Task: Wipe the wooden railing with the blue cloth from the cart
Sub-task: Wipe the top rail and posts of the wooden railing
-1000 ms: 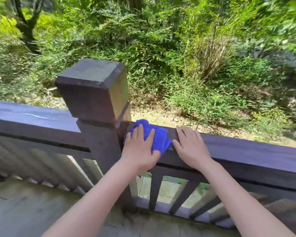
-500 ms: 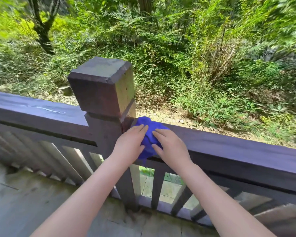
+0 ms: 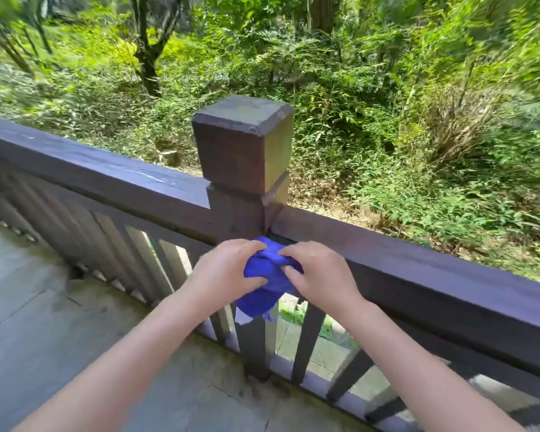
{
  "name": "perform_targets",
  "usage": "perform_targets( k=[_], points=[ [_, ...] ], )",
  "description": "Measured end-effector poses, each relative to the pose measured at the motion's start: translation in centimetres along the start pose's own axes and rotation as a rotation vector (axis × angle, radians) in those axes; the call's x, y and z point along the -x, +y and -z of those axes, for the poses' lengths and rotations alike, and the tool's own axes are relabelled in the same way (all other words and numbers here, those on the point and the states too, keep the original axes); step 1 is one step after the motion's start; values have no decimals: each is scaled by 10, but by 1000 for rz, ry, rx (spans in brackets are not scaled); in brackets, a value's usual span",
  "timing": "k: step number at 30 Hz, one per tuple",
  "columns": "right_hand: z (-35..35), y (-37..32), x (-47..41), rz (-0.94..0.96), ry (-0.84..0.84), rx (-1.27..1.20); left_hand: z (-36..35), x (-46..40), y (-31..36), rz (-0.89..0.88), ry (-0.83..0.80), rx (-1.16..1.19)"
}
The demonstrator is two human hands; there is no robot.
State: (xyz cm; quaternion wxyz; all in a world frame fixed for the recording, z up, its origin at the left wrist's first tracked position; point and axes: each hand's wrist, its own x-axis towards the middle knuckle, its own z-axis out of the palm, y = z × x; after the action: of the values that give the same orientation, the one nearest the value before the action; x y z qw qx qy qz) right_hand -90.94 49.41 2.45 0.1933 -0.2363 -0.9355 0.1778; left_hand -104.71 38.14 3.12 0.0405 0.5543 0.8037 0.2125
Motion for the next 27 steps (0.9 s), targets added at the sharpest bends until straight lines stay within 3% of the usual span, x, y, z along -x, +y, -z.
perform_targets(
  k=[7,14,22,27],
  points=[
    [-8,-58,-30,91,-18,-170,55,28,-41,64,85,99],
    [-16,-96,-57,96,25,-144,78,29,-76,54,116,105],
    [21,-33,-13,-147,233,-39,27,-12,-8,-211,66,103],
    [24,11,7,-232,417,104,-18,-43,41,-277,75,61]
  ],
)
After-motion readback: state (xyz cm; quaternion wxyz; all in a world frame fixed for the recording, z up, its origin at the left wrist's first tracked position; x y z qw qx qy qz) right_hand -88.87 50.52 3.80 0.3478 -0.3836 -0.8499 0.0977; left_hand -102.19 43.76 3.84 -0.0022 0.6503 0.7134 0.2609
